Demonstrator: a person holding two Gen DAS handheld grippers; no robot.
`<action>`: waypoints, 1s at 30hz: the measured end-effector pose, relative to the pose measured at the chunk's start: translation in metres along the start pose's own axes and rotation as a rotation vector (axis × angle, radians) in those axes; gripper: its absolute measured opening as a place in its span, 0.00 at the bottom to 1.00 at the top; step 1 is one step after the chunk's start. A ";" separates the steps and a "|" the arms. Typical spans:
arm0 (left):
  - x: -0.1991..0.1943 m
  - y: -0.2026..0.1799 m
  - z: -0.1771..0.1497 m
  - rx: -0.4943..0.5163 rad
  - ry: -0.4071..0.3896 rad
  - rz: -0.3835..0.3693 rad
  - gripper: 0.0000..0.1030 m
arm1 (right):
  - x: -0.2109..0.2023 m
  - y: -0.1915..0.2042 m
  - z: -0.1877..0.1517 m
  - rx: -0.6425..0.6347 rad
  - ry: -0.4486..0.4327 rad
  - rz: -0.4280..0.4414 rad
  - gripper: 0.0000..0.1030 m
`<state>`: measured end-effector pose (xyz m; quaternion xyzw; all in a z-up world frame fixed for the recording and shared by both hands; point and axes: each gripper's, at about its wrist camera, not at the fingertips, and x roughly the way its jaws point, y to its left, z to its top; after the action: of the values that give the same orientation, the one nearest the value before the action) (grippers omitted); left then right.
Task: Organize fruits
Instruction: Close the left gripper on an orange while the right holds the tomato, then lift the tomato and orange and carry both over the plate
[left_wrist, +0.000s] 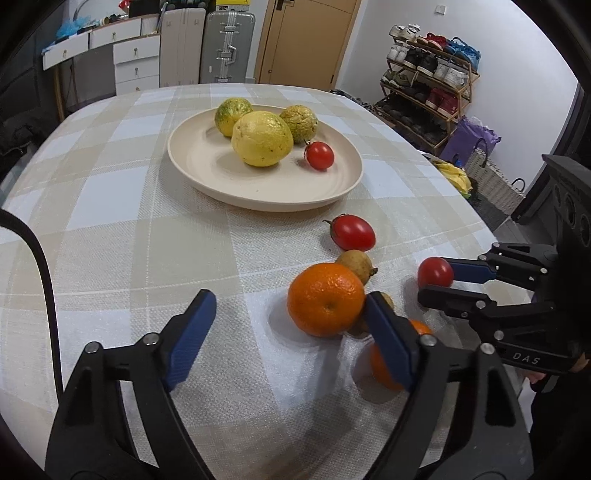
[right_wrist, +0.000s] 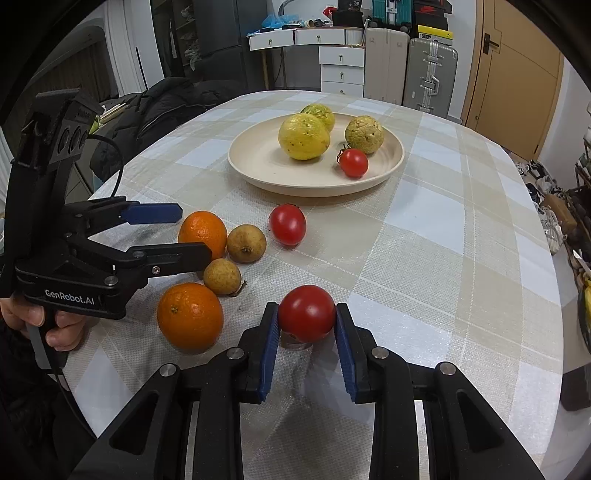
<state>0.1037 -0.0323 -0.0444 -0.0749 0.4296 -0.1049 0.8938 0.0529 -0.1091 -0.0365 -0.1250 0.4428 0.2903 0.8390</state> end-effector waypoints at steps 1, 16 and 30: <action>0.000 0.000 0.000 -0.003 0.000 -0.014 0.72 | 0.000 0.000 0.000 0.000 0.000 0.001 0.29; -0.004 -0.002 -0.001 -0.017 0.011 -0.121 0.37 | 0.004 -0.001 0.000 0.007 0.002 -0.001 0.29; -0.027 -0.002 0.003 0.025 -0.107 0.001 0.37 | -0.006 -0.008 0.009 0.079 -0.099 -0.004 0.29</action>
<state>0.0891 -0.0269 -0.0221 -0.0691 0.3799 -0.1054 0.9164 0.0614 -0.1135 -0.0270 -0.0782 0.4118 0.2767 0.8647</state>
